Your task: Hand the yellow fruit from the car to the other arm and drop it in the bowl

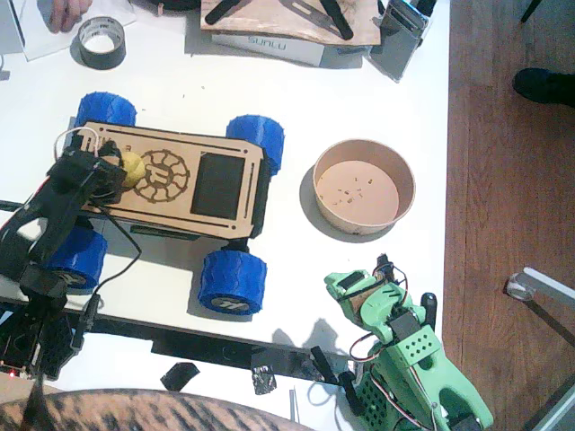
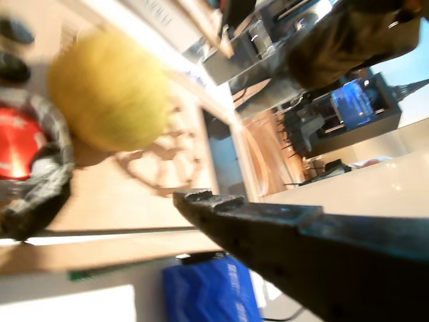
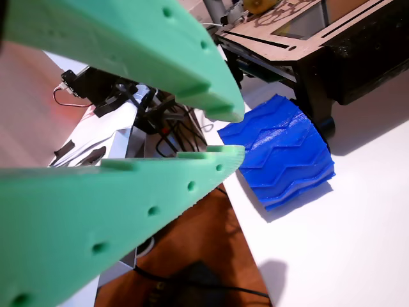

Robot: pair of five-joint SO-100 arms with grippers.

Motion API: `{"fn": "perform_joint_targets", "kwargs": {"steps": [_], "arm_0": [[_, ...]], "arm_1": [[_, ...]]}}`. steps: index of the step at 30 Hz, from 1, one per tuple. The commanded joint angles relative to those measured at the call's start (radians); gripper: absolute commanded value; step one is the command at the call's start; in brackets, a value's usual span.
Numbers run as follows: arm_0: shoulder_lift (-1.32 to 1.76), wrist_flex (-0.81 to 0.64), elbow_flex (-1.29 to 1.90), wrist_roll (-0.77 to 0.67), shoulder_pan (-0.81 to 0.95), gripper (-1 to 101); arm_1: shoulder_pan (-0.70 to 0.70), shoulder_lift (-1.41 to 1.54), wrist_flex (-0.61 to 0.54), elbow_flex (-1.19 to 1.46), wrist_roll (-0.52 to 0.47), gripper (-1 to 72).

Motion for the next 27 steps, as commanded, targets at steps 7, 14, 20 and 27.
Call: {"fn": "perform_joint_targets", "kwargs": {"steps": [7, 14, 20, 27], "arm_0": [[-0.052, -0.092, -0.055, 0.002, 0.006, 44], [-0.091, -0.127, -0.055, 0.005, 0.008, 44], [-0.163, -0.218, -0.057, 0.005, 0.009, 45], [-0.282, -0.155, -0.183, 0.005, 0.011, 44]], "arm_1": [[-0.009, 0.003, -0.018, -0.005, -0.012, 0.1], [-0.009, 0.003, -0.018, -0.005, -0.012, 0.1], [-0.009, 0.003, -0.018, -0.005, -0.012, 0.1], [-0.009, 0.003, -0.018, -0.005, -0.012, 0.1]]}}
